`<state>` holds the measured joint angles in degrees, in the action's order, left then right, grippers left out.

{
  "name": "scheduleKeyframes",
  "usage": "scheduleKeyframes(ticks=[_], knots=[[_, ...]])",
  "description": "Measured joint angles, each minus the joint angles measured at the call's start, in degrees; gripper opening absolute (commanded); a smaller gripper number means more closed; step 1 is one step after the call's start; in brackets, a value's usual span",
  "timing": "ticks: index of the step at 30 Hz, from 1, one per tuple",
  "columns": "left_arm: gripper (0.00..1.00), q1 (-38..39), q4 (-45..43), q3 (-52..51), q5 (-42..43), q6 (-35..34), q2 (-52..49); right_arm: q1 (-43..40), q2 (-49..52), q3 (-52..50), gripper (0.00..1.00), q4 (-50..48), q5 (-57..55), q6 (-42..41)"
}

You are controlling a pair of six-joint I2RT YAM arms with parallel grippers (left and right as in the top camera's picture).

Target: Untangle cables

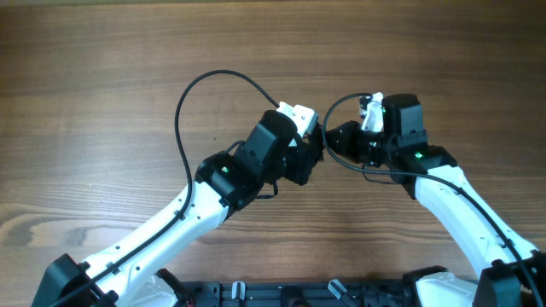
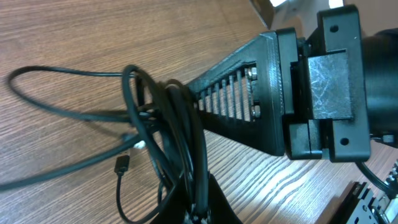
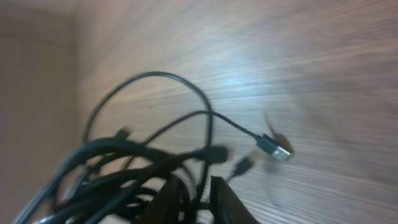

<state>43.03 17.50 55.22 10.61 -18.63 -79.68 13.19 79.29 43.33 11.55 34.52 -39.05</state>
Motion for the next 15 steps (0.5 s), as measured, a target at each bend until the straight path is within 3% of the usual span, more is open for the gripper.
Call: scheduleKeyframes(ticks=[6, 9, 12, 15], knots=[[0.04, 0.00, 0.15, 0.00, -0.50, -0.17, 0.00, -0.39, 0.00, 0.00, 0.04, -1.20, 4.96, -1.68], [0.04, -0.17, 3.48, 0.09, -5.51, -2.40, 0.00, -4.17, -0.04, 0.00, 0.04, -1.14, 9.07, -0.72], [0.04, -2.14, 9.53, 0.07, -10.75, -6.36, -0.02, -14.21, -0.96, 0.00, 0.04, -1.36, 15.45, 1.62], [0.04, -5.07, 9.99, 0.07, -12.87, -9.25, -0.02, -23.85, -1.68, 0.00, 0.04, -1.11, 20.20, 2.84]])
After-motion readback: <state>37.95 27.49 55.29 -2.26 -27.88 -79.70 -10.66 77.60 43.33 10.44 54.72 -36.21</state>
